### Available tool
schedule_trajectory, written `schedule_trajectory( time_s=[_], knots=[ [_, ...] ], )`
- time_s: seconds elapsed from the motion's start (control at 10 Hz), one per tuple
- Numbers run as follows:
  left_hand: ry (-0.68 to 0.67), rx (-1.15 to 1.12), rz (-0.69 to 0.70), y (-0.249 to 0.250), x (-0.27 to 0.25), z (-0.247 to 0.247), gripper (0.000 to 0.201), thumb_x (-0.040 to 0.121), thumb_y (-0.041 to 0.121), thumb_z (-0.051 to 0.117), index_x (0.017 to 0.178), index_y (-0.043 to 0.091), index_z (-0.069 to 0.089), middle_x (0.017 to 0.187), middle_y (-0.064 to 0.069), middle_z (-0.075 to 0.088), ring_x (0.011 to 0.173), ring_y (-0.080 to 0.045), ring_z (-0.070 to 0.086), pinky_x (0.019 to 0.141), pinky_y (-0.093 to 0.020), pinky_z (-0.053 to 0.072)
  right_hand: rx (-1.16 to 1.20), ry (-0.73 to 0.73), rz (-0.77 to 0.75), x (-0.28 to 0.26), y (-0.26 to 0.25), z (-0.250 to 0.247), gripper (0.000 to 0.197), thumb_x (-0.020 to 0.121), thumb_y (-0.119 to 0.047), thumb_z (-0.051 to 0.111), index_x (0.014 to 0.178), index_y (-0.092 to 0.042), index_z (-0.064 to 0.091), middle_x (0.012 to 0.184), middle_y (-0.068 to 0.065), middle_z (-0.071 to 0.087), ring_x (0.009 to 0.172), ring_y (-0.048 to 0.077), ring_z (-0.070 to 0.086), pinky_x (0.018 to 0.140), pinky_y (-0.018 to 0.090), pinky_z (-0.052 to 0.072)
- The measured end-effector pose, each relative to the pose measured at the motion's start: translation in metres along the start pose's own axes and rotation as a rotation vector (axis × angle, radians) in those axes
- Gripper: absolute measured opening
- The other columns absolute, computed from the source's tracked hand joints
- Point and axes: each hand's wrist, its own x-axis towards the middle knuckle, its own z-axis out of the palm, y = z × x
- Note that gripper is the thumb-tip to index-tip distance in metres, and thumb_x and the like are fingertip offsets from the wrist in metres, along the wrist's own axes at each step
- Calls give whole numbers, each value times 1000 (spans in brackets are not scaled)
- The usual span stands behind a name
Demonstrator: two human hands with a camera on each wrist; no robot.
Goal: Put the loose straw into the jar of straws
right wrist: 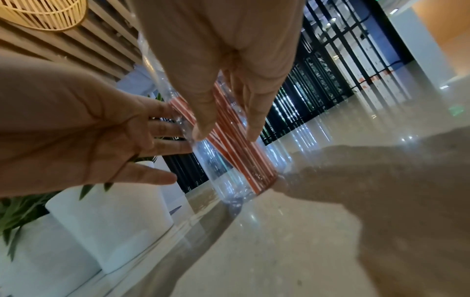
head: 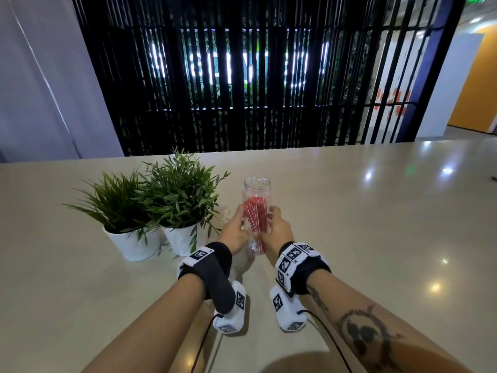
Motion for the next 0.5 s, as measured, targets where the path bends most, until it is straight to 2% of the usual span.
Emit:
schedule_trajectory(
  time_s=[0.2, 0.3, 0.4, 0.5],
  knots=[
    [-28, 20, -29, -8, 8, -2, 82, 84, -15, 34, 150, 20, 0, 158, -13, 19, 143, -26, 26, 115, -45, 28, -22, -39, 18, 2, 2, -1, 66, 76, 1, 65, 132, -5, 32, 125, 20, 59, 111, 34, 58, 94, 39, 47],
    [-35, 33, -51, -6, 6, -2, 83, 85, -11, 36, 151, 21, -4, 159, -12, 16, 144, -27, 23, 116, -44, 26, -29, -45, 53, 1, -1, -3, 65, 77, 1, 64, 132, -5, 31, 123, 21, 59, 108, 34, 59, 90, 38, 48],
    [-23, 6, -81, -7, 6, 0, 80, 90, -7, 36, 149, 21, -12, 160, -11, 5, 144, -28, 22, 112, -36, 32, -62, -69, 74, 1, -2, -6, 79, 77, -2, 65, 140, -5, 17, 122, 21, 59, 107, 35, 59, 86, 38, 49],
    [77, -100, -105, -7, 1, -2, 77, 93, -2, 37, 149, 21, -10, 160, -11, 7, 126, -23, 46, 90, -31, 47, -45, -95, 99, -4, -3, -12, 94, 78, -4, 67, 146, -7, 1, 130, 21, 52, 115, 32, 55, 82, 30, 45]
  ],
)
